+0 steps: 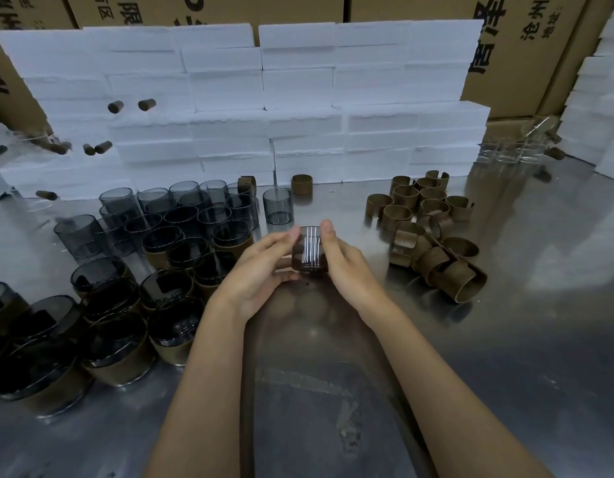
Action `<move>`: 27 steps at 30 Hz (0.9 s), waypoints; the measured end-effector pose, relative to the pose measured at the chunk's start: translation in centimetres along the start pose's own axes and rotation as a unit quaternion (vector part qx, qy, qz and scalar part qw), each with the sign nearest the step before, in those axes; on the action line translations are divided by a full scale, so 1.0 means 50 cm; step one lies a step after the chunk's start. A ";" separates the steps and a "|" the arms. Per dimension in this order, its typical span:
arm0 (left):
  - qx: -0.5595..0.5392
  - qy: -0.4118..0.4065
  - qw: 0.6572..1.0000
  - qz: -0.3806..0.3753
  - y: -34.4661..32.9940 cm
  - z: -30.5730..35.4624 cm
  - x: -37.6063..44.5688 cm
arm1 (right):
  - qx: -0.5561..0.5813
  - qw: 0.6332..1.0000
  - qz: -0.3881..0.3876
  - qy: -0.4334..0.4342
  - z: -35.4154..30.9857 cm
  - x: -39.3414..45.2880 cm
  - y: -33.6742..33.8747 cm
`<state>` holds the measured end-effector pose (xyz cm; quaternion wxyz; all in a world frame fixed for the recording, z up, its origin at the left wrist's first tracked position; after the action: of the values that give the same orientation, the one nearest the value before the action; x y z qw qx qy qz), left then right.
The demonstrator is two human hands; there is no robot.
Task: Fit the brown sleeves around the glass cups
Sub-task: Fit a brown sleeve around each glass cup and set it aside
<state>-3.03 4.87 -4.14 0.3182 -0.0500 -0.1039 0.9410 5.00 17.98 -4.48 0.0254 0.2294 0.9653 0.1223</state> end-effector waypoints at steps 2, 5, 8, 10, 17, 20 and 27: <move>-0.003 -0.008 1.000 0.027 0.007 -0.004 0.005 | 0.007 1.000 0.015 0.006 0.007 0.006 0.004; -0.013 -0.020 0.997 0.076 0.007 -0.007 0.009 | -0.007 0.999 0.038 0.029 0.013 0.009 0.008; -0.010 -0.020 0.996 0.082 0.001 -0.002 0.006 | 0.027 0.997 0.052 0.042 0.011 0.008 0.013; 0.008 -0.023 0.998 0.049 -0.002 0.002 0.004 | 0.064 0.996 0.052 0.022 0.005 0.004 0.015; 0.041 0.000 0.997 -0.064 -0.060 -0.002 0.001 | 0.055 0.998 -0.021 -0.023 -0.016 -0.010 0.009; 0.071 0.002 0.996 -0.062 -0.071 -0.009 0.003 | 0.046 0.999 -0.006 -0.013 -0.016 -0.011 0.007; 0.081 -0.026 0.996 0.012 -0.063 -0.015 0.003 | 0.081 0.995 0.066 0.000 -0.014 -0.007 0.013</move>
<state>-1.15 7.54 -4.13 0.3071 -0.0005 -0.0352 0.9510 5.51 18.21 -3.65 -0.0017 0.2940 0.9547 0.0457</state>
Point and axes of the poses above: each hand's wrist, its own x-axis towards the middle knuckle, its own y-axis out of the back of the hand, z = x × y, the point moved 1 cm from there along x, towards the middle knuckle, and after that the axes turned 2 degrees about -y, right-handed, at the moved point
